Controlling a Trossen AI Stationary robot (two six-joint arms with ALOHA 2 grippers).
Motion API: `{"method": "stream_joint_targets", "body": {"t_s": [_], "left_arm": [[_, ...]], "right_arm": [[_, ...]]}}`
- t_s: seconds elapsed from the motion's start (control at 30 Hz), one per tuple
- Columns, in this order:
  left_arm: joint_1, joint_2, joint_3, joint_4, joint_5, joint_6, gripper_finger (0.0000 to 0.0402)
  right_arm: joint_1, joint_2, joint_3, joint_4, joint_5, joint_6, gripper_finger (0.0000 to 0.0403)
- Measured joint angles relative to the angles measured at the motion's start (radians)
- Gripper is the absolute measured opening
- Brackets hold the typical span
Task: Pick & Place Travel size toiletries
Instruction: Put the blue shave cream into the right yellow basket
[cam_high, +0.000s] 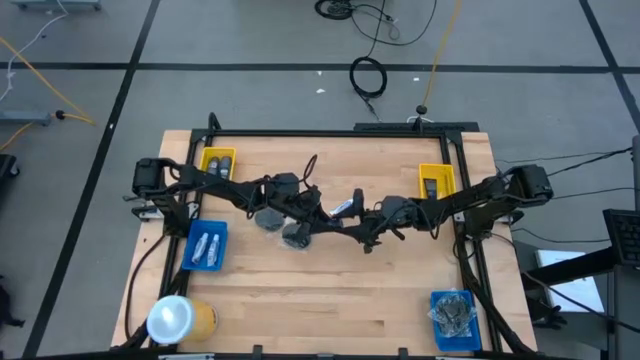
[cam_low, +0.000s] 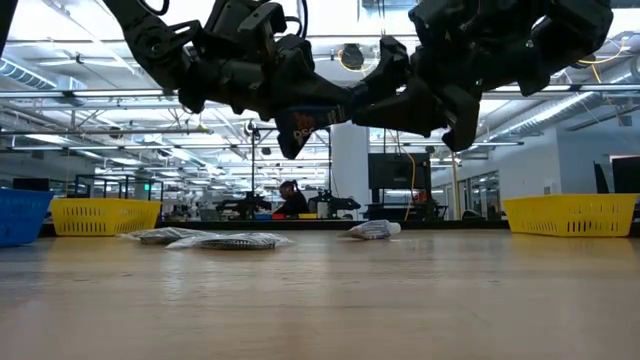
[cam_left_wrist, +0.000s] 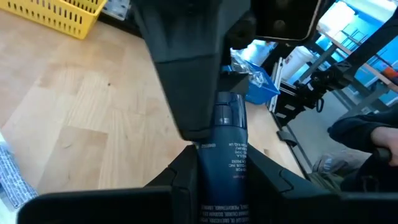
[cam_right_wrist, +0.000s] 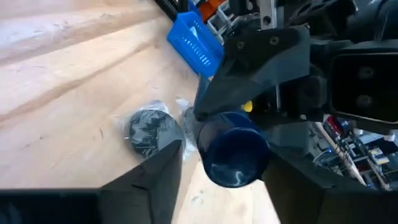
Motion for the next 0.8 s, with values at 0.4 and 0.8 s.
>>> {"method": "stream_joint_targets", "body": {"t_s": [0.4, 0.8], "left_arm": [[0.0, 0.0, 0.0, -0.008, 0.0, -0.011, 0.0083], [0.001, 0.0, 0.0, -0.006, 0.003, -0.01, 0.0088]], "right_arm": [[0.001, 0.0, 0.0, 0.016, -0.038, -0.1, 0.0222], [0.003, -0.001, 0.001, 0.011, -0.036, -0.082, 0.0121]]}}
